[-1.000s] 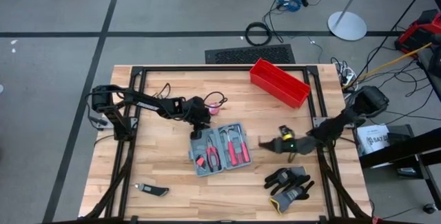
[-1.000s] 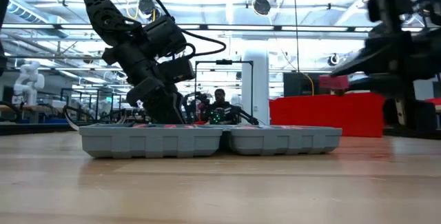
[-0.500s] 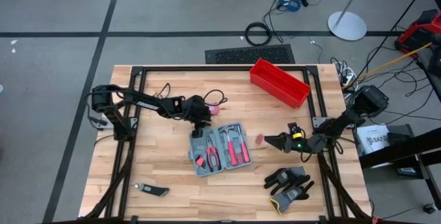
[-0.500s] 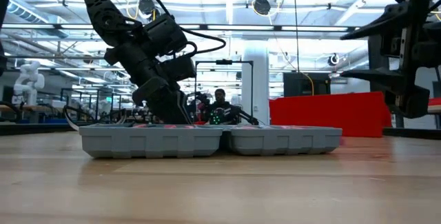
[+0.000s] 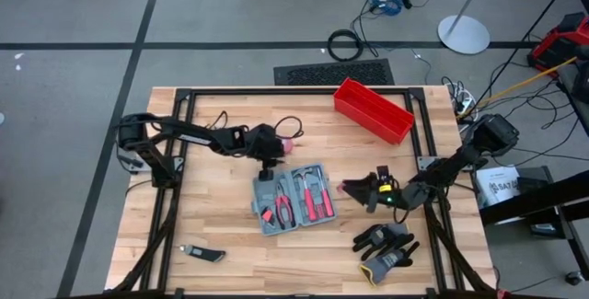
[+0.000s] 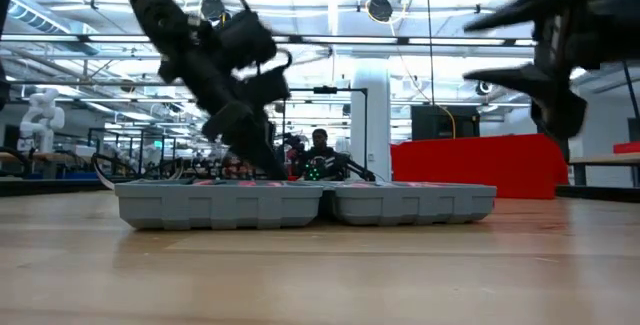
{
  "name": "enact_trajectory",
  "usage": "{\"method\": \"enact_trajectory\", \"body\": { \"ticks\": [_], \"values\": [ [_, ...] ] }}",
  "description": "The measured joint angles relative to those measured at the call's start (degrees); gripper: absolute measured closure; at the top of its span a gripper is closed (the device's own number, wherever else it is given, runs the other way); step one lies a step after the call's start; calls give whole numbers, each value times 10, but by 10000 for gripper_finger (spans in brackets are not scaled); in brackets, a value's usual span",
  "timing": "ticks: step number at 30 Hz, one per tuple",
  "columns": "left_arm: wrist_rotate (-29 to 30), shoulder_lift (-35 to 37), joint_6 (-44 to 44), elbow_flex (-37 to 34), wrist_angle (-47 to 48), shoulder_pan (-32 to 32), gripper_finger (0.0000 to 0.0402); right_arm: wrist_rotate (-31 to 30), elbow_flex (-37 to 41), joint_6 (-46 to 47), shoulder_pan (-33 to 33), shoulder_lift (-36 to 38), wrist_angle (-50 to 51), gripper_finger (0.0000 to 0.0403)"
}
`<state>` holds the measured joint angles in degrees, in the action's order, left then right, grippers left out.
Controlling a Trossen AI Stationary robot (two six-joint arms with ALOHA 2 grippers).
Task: Prefit tool cases
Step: Put the screwdriver bits into the toolbox
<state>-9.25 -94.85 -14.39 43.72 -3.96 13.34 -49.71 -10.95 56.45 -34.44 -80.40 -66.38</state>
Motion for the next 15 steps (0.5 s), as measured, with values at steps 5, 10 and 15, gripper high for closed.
{"method": "enact_trajectory", "body": {
  "ticks": [5,10,15],
  "values": [
    [64,48,-28,82,62,-17,308,2,-68,-191,2,4,2,201],
    [95,27,-59,193,47,-73,308,-3,-164,-419,-23,41,113,203],
    [212,-100,-29,292,58,-131,308,-138,-319,-539,-91,93,452,203]
  ]
}}
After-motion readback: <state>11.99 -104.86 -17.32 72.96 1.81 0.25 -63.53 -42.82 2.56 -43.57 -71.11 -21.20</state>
